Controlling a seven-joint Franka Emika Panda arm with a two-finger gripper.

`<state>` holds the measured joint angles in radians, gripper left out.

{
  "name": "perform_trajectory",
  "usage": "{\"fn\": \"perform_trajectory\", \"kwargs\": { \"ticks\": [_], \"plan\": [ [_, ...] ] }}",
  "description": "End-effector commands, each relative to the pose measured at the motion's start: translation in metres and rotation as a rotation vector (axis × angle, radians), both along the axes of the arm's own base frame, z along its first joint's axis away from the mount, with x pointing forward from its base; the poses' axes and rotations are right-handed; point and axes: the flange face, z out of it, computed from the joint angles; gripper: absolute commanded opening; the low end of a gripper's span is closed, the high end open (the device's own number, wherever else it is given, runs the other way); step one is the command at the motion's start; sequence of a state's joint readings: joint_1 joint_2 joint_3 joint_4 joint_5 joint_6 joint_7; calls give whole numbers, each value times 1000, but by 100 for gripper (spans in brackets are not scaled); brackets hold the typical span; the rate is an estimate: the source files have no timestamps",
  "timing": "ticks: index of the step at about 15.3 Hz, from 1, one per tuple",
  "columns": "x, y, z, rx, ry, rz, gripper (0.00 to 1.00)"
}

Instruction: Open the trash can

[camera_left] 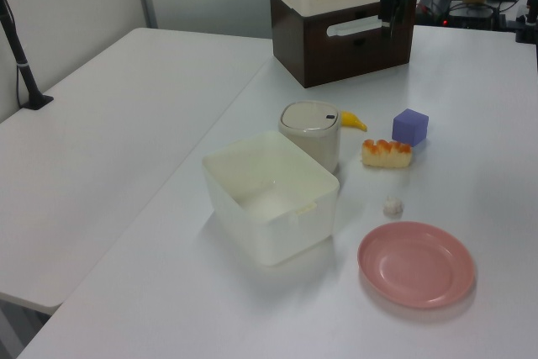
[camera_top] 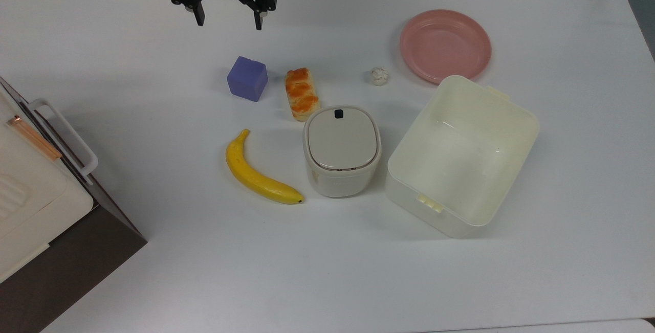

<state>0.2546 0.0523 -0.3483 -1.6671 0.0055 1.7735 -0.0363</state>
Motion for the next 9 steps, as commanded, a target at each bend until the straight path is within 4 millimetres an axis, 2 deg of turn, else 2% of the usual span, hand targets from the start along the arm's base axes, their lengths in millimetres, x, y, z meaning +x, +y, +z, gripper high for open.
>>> {"fn": "perform_trajectory", "kwargs": {
  "ticks": [1, 4, 6, 7, 9],
  "plan": [
    [-2, 1, 4, 30, 11, 41, 85],
    [-2, 3, 5, 47, 5, 93, 64],
    [-1, 4, 5, 49, 2, 98, 63],
    [-1, 6, 5, 49, 2, 101, 58],
    [0, 19, 6, 58, -2, 126, 36]
  ]
}}
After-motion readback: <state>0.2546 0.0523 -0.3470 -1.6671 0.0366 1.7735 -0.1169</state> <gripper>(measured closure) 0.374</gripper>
